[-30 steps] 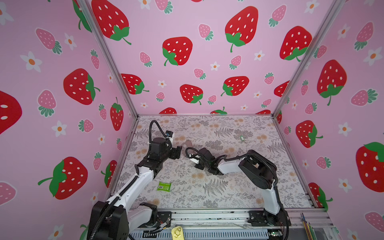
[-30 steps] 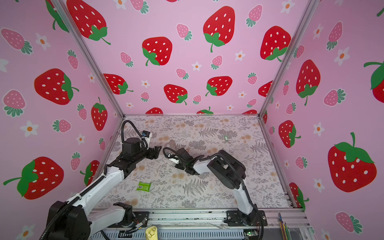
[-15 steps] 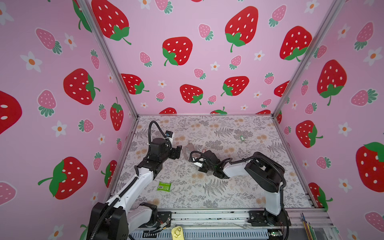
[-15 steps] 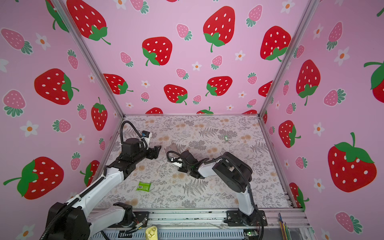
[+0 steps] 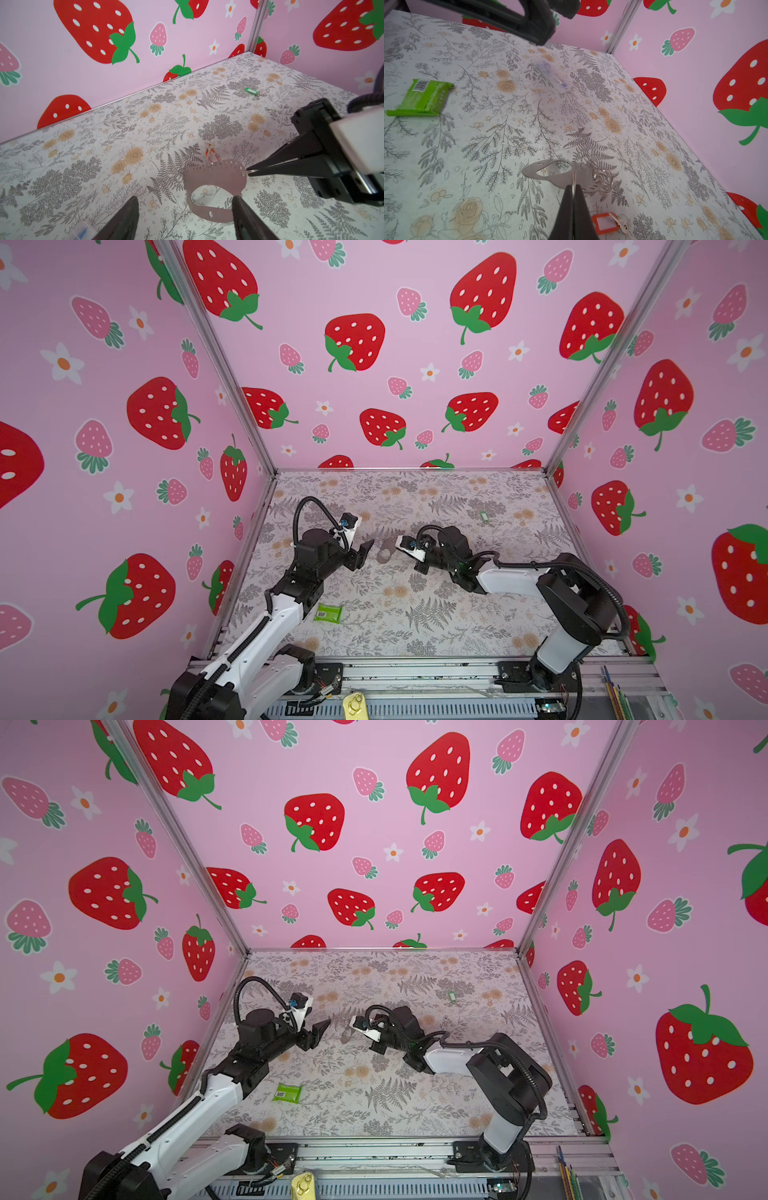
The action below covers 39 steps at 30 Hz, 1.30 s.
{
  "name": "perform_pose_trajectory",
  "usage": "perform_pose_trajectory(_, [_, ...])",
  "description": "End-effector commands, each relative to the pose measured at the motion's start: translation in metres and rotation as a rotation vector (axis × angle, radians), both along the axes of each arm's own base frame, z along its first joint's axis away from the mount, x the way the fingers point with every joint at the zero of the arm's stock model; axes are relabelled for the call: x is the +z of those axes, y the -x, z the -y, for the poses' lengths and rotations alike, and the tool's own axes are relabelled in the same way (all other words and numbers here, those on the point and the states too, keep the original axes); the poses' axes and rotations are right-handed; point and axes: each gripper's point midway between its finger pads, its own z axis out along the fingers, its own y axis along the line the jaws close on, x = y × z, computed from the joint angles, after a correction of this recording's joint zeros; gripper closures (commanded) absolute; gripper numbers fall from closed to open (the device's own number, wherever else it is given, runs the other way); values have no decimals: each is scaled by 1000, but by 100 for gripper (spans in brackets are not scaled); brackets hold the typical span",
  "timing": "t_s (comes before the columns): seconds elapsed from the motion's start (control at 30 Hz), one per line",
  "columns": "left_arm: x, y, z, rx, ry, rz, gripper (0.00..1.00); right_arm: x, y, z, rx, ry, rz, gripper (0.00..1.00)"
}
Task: Put the keys on the keyring
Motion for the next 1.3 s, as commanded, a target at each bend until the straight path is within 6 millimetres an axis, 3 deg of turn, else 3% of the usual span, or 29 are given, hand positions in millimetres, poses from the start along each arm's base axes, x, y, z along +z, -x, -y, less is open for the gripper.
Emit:
perform_pose_trajectory(0.0, [15, 5, 10, -79, -41, 89, 31, 33, 16, -3, 101, -118, 20, 100])
perform_pose_trajectory(0.13, [16, 13, 22, -166, -62, 117, 39, 51, 24, -1, 167, -182, 21, 100])
perform_pose_trajectory(0.2, [16, 21, 30, -245, -88, 146, 49, 61, 29, 0, 206, -214, 5, 100])
perform_pose_trajectory(0.57, [15, 59, 61, -549, -47, 143, 66, 86, 52, 7, 376, -293, -20, 100])
perform_pose_trajectory(0.7, [15, 68, 68, -628, -15, 118, 70, 94, 59, 9, 413, -315, -25, 100])
perform_pose_trajectory(1.27, [21, 74, 76, -701, 4, 113, 76, 107, 74, 12, 496, -373, -53, 100])
